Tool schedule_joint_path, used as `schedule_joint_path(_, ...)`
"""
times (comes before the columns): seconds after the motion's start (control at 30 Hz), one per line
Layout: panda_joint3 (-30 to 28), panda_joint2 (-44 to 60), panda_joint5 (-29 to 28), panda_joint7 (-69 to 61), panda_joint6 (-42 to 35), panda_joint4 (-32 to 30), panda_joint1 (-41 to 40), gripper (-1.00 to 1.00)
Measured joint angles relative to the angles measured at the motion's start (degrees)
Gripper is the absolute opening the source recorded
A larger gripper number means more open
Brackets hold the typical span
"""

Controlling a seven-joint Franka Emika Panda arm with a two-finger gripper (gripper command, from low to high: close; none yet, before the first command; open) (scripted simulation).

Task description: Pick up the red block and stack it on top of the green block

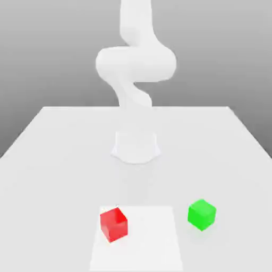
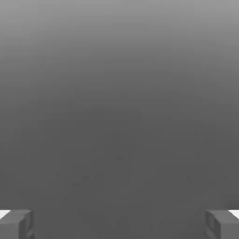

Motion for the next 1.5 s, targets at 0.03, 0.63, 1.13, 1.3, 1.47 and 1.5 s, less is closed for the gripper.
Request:
schedule_joint_path(0.03, -1.3, 2.4, 0.6, -2.4, 1.3, -1.2, 0.9, 0.00)
schedule_joint_path(0.63, -12.7, 40.2, 3.1, -34.9, 22.4, -20.7, 7.0, 0.00)
schedule_joint_path(1.13, -5.5, 56.3, 11.3, -43.8, 35.2, -20.3, 1.5, -1.00)
schedule_joint_path(1.3, -7.1, 54.0, 9.2, -42.4, 33.3, -20.6, 2.6, -1.00)
schedule_joint_path(1.47, -9.9, 46.8, 2.8, -37.6, 27.5, -21.7, 3.9, -1.00)
schedule_joint_path(1.5, -10.2, 45.4, 1.8, -36.9, 26.3, -22.0, 4.0, -1.00)
